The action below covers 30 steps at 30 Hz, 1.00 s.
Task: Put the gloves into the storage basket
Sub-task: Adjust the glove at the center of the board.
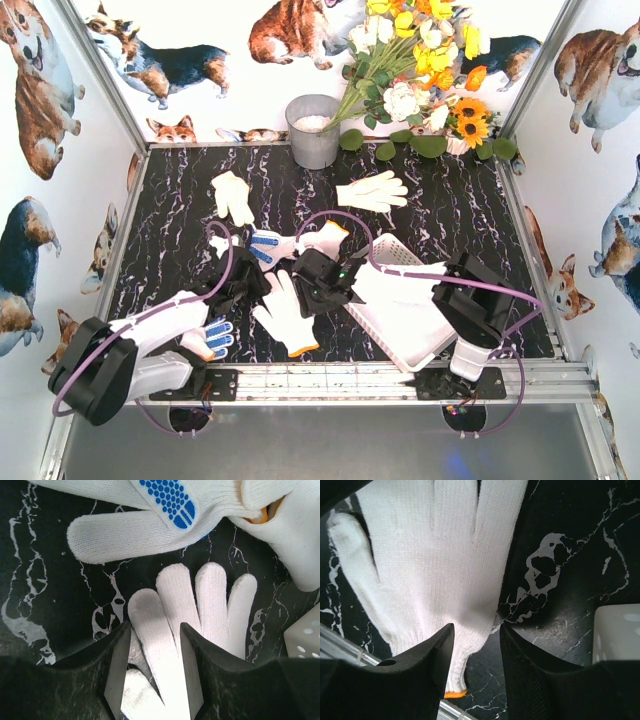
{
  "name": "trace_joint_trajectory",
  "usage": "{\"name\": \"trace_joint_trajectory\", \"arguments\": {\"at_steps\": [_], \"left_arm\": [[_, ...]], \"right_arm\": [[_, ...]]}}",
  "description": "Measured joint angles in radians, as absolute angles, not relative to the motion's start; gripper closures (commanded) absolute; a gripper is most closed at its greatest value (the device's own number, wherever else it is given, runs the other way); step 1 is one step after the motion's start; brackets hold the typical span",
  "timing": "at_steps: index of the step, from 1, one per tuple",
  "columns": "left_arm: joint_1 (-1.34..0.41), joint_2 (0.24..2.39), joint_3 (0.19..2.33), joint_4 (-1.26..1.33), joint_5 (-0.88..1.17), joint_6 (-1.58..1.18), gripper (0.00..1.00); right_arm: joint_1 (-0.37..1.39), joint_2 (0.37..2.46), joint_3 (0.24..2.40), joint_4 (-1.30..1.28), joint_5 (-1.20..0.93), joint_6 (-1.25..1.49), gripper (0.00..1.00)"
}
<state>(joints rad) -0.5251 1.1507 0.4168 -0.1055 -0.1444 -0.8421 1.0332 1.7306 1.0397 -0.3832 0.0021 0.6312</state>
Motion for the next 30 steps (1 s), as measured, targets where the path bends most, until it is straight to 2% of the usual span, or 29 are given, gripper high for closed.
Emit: {"name": "trace_joint_trajectory", "arguments": {"at_steps": [3,7,11,18,30], "left_arm": [[-0.517,1.183,0.414,-0.067,-0.119,-0.833,0.65],[-0.506,1.210,0.403,-0.017,-0.112,-0.829,0.87],[-0.500,1.220,0.398,-0.014,-0.127,-0.836,0.95],[-0.498,1.147,0.361,-0.069,-0.171,-0.873,1.00],[-0.498,1.010,0.293,-0.138,-0.199,-0.950,1.00]], "right_arm": [[1.033,1.750,1.040,-0.387,0.008,0.631,0.56],[1.033,1.758,1.051,-0.384,0.012,0.631,0.59],[1.033,1.763,1.053,-0.383,0.012,0.626,0.64],[1.033,1.773,1.054,-0.362,-0.003,0.597,0.75],[1.026,1.784,1.056,-0.336,-0.050,0.521,0.83]]}}
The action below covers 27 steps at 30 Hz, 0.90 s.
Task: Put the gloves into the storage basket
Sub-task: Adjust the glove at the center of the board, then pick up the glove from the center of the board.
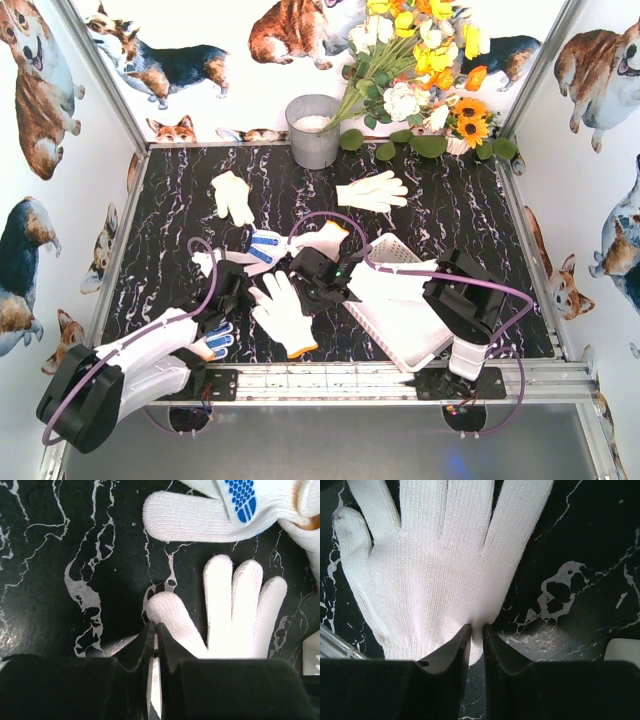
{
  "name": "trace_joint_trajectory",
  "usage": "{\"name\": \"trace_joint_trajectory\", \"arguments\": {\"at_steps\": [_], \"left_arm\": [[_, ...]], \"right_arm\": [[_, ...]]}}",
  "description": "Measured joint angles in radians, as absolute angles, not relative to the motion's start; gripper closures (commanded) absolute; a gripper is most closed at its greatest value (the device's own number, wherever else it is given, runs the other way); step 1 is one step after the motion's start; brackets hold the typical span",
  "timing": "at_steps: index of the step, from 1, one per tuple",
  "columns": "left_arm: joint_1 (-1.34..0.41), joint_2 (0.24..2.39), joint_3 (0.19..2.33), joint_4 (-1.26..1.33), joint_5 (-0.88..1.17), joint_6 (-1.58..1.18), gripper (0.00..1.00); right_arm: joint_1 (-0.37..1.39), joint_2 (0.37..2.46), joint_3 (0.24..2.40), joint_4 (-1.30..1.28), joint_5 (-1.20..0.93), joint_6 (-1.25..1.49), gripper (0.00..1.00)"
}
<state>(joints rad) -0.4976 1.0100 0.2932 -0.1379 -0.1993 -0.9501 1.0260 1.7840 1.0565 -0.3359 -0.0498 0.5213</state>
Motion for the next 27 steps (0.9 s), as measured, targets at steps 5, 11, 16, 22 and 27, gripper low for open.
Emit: {"name": "trace_joint_trajectory", "arguments": {"at_steps": [5,11,16,22,27], "left_arm": [[-0.498,0.968,0.287,-0.189,-0.208,-0.962,1.00],[-0.498,0.940,0.289,-0.220,-0.210,-0.974,0.51],[-0.496,0.903,0.363,-0.328,-0.224,-0.931,0.15],[-0.448,0.884,0.577,-0.417,-0.238,-0.817,0.00],[-0.282,0.995,0.803,-0.444,-0.167,-0.618,0.00]], "right_arm": [[1.023,1.789,1.058,-0.329,-0.065,0.496,0.83],[1.023,1.787,1.059,-0.326,-0.071,0.495,0.65],[1.032,1.733,1.061,-0.344,-0.084,0.493,0.47],[1.032,1.533,1.131,-0.374,-0.029,0.448,0.37],[0.953,1.454,1.222,-0.392,0.002,0.387,0.34]]}}
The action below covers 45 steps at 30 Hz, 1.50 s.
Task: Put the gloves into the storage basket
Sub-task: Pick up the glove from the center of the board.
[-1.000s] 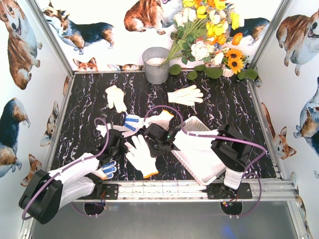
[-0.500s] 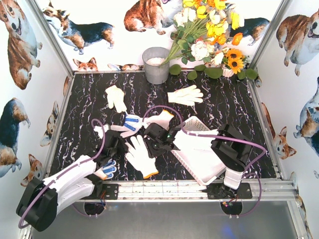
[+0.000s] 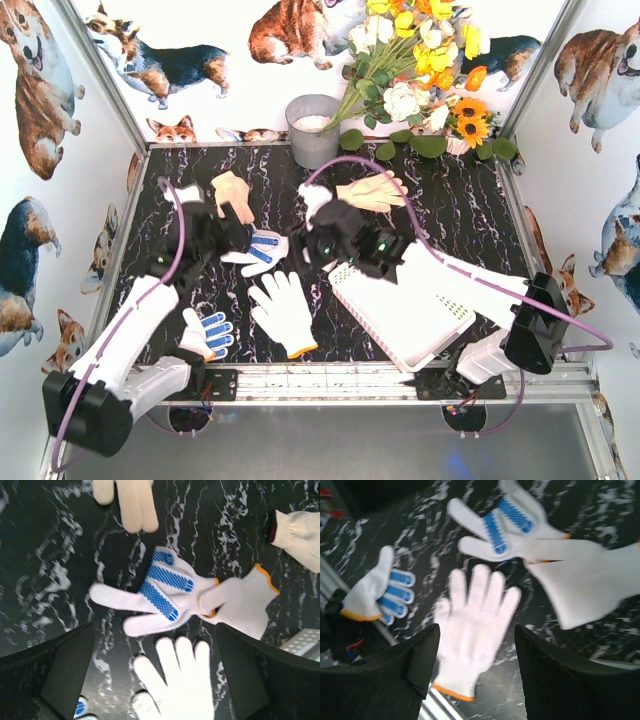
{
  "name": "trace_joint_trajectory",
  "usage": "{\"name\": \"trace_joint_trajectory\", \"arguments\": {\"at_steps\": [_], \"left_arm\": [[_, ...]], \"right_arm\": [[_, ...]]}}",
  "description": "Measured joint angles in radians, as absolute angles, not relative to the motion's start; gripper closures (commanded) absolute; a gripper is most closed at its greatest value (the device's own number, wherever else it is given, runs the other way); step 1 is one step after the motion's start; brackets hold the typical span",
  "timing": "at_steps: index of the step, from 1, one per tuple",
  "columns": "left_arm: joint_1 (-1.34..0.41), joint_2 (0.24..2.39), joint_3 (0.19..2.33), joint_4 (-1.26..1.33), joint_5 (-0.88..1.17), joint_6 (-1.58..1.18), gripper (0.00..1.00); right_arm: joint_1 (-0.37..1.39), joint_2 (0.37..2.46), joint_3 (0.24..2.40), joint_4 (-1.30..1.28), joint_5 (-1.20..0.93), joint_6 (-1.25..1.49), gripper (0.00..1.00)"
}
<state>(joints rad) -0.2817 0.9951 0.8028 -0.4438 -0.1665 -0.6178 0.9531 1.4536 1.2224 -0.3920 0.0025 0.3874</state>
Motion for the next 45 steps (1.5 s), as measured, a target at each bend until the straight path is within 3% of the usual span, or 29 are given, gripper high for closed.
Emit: {"name": "trace_joint_trajectory", "arguments": {"at_steps": [5,12,21,32,36,45], "left_arm": [[-0.167,1.102,0.951,-0.453,-0.115,-0.441,0.00],[-0.118,1.174,1.050,-0.393,-0.138,-0.224,0.00],[-0.118,1.206,0.966,-0.344,-0.199,-0.113,0.00],[-0.118,1.259,0.964,-0.333,-0.170,-0.112,0.00],[-0.119,1.260,0.964,-0.332,-0.168,-0.112,0.00],[-0.120,1.264,0.964,-0.332,-0.160,-0.111,0.00]], "right_arm": [[0.804,1.506,1.254,-0.440,-0.024,0.342,0.29],[0.640,1.731,1.369,-0.515,-0.109,0.305,0.27],[0.598,1.991,1.583,-0.649,-0.072,0.233,0.25],[0.565,2.088,1.621,-0.737,0.029,0.244,0.25],[0.564,2.101,1.621,-0.727,0.021,0.271,0.37],[0.564,2.105,1.561,-0.598,-0.038,0.321,1.00]]}}
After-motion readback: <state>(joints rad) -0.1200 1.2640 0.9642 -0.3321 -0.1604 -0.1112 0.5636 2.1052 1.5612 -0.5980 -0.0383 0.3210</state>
